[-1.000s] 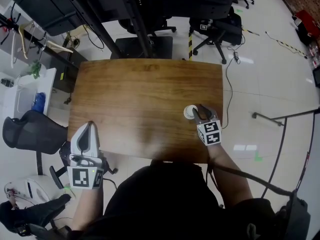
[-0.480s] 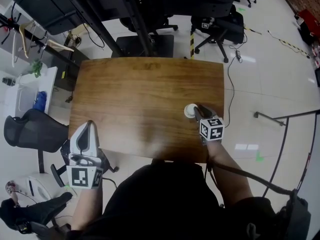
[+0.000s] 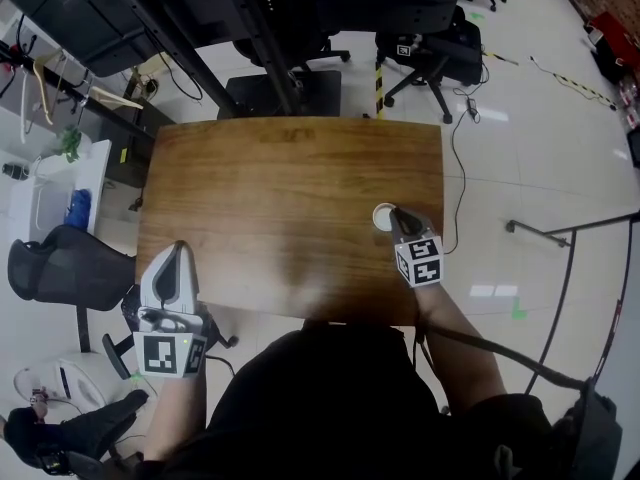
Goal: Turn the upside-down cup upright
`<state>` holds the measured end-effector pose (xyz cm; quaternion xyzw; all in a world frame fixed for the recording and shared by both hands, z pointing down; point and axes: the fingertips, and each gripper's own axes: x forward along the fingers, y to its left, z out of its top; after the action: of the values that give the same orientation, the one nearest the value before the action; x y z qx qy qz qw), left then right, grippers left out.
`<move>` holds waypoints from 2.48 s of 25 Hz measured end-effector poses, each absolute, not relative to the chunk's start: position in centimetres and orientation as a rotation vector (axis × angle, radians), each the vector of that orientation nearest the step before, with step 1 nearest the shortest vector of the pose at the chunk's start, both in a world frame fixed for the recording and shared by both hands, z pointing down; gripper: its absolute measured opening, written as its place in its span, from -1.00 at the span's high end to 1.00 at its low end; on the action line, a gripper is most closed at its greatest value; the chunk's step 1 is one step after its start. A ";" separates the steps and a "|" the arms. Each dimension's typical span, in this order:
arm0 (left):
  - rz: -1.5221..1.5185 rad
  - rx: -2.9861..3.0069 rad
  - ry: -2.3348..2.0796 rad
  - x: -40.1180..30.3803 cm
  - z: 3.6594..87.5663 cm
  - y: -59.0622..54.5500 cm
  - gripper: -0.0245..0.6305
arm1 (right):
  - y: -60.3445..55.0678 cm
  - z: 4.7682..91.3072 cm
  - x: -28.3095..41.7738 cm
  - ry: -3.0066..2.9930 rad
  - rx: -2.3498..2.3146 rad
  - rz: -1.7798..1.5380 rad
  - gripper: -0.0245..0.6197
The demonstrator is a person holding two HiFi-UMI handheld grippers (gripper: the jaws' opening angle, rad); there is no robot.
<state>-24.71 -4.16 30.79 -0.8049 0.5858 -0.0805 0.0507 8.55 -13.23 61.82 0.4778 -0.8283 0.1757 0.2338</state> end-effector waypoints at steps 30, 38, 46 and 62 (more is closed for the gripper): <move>-0.208 -2.429 1.791 -25.7 29.9 -3.2 0.93 | -11.0 65.0 3.4 -2.377 1.311 0.661 0.73; -0.206 -2.449 1.764 -25.4 30.1 -3.4 0.93 | -12.3 64.7 10.5 -2.137 1.399 0.509 0.25; -0.196 -2.464 1.739 -24.8 30.1 -4.0 0.93 | -11.8 64.9 8.5 -2.201 1.288 0.572 0.56; -0.207 -2.486 1.749 -24.9 30.2 -5.3 0.93 | -8.5 63.4 0.9 -2.310 0.834 0.314 0.87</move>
<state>-24.85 -5.29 30.24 -0.8150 0.5735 -0.0678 0.0476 0.94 -8.55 63.36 0.3183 -0.8817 0.1199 0.3268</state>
